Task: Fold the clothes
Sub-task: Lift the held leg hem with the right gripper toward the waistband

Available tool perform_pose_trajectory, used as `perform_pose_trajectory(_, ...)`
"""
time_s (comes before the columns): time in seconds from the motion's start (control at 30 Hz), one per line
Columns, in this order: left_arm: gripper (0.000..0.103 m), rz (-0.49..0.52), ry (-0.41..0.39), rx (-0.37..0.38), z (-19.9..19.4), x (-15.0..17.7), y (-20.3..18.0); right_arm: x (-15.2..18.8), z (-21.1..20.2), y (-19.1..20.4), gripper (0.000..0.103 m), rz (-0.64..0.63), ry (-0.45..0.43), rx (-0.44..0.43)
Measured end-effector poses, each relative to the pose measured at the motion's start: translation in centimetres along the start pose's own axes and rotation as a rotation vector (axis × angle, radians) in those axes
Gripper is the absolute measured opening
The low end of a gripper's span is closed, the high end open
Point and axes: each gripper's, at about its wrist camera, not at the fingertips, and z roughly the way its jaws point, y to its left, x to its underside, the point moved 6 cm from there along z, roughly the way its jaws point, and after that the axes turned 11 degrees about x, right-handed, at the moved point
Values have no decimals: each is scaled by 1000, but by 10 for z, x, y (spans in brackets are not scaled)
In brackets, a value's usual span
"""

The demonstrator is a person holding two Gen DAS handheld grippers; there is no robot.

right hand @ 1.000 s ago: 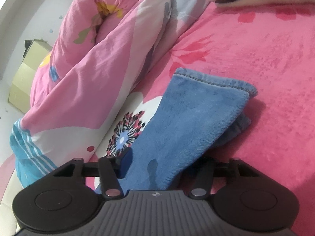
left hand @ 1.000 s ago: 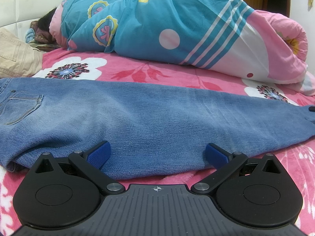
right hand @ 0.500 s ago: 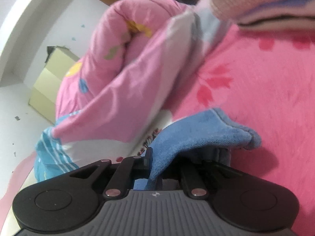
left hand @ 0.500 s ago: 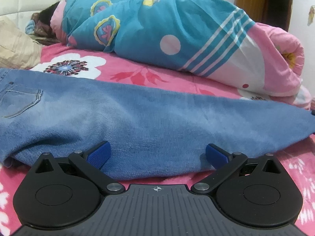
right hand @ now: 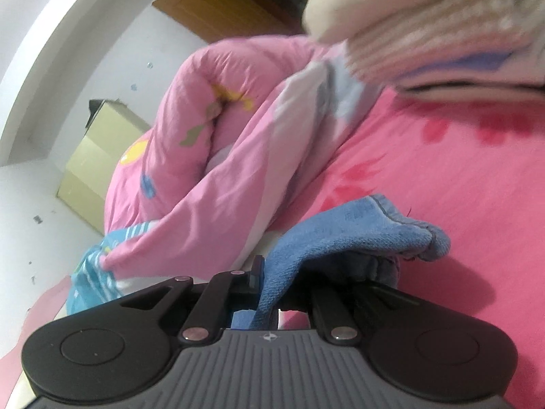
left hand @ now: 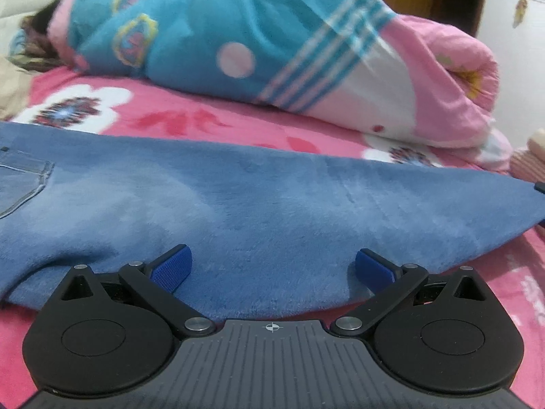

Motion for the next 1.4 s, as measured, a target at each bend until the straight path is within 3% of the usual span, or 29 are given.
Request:
perform_pose_trajectory(0.4, 103, 56, 76, 194, 43, 17, -97, -82, -79, -53, 6, -26, -161, 145)
perform_pose_trajectory(0.67, 103, 20, -20, 234, 13, 10, -81, -83, -78, -37, 7, -98, -175, 204)
perform_pose_trajectory(0.83, 103, -12, -117, 245, -25, 1, -58, -74, -80, 0, 7, -196, -190, 183)
perform_pose_trajectory(1.03, 103, -34, -215, 86, -60, -5, -6, -43, -81, 75, 7, -380, -181, 95)
perform_pose_trajectory(1.4, 100, -88, -234, 88, -62, 7, 35, 88, -51, 236, 7, -675, 4, -204)
